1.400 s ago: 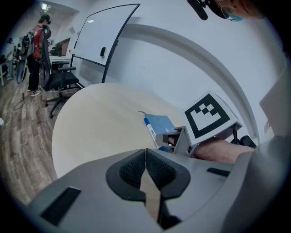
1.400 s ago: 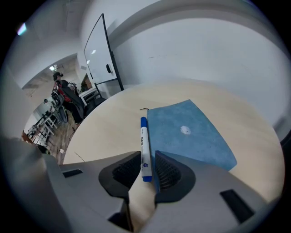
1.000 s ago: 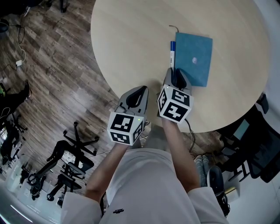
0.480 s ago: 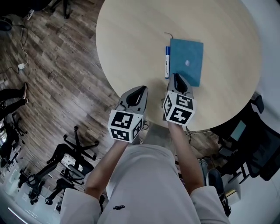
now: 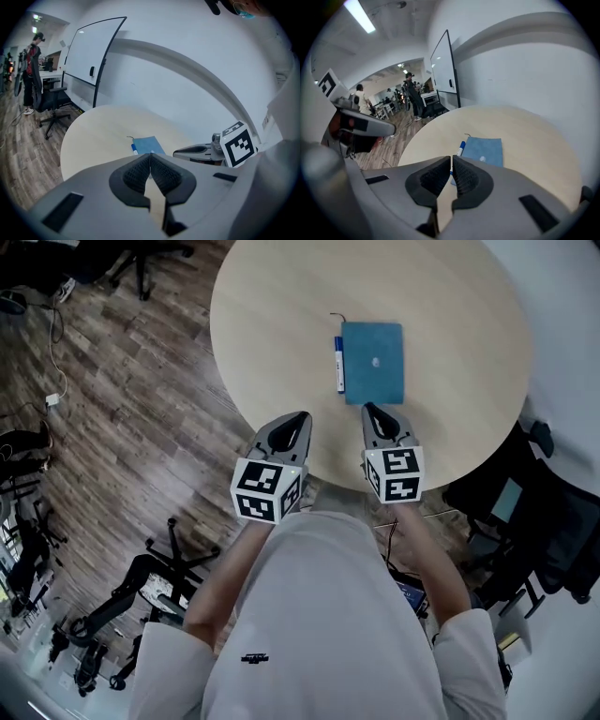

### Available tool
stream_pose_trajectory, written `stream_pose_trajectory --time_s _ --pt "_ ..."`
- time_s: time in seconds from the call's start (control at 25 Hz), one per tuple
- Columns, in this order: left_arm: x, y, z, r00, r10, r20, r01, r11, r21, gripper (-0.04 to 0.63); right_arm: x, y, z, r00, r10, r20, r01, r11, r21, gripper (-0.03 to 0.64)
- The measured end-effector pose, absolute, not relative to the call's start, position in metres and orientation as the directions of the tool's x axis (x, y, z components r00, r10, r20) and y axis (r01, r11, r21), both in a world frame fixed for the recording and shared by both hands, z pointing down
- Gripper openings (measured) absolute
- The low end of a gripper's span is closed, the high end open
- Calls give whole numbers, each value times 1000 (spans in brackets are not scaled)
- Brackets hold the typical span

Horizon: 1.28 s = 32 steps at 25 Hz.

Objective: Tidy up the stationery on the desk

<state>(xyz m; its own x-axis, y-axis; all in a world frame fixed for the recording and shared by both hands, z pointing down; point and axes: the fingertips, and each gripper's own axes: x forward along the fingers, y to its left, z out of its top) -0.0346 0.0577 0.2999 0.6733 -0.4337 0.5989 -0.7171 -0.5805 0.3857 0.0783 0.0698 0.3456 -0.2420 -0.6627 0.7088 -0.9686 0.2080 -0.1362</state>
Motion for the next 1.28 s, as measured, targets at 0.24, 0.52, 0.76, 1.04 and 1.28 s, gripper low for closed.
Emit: stream_pose_trajectory --time_s 0.24,0.52,0.76,1.04,1.28 --pt "-20 73 248 746 -372 552 -626 -675 390 21 91 97 292 -257 -699 667 -966 207 -155 41" --pt "-4 91 208 798 -324 508 -552 -732 400 21 109 121 249 -236 -748 621 -969 138 -204 41" --pt "10 107 202 822 -265 504 -505 -748 431 21 118 129 232 -220 -776 591 -966 87 -245 41" --pt "21 110 198 834 -234 500 -470 -776 421 21 122 133 225 -197 -801 565 -961 44 -272 41" --pt "27 121 198 834 -208 512 -457 -779 429 21 105 149 222 -189 -811 554 -951 11 -308 41"
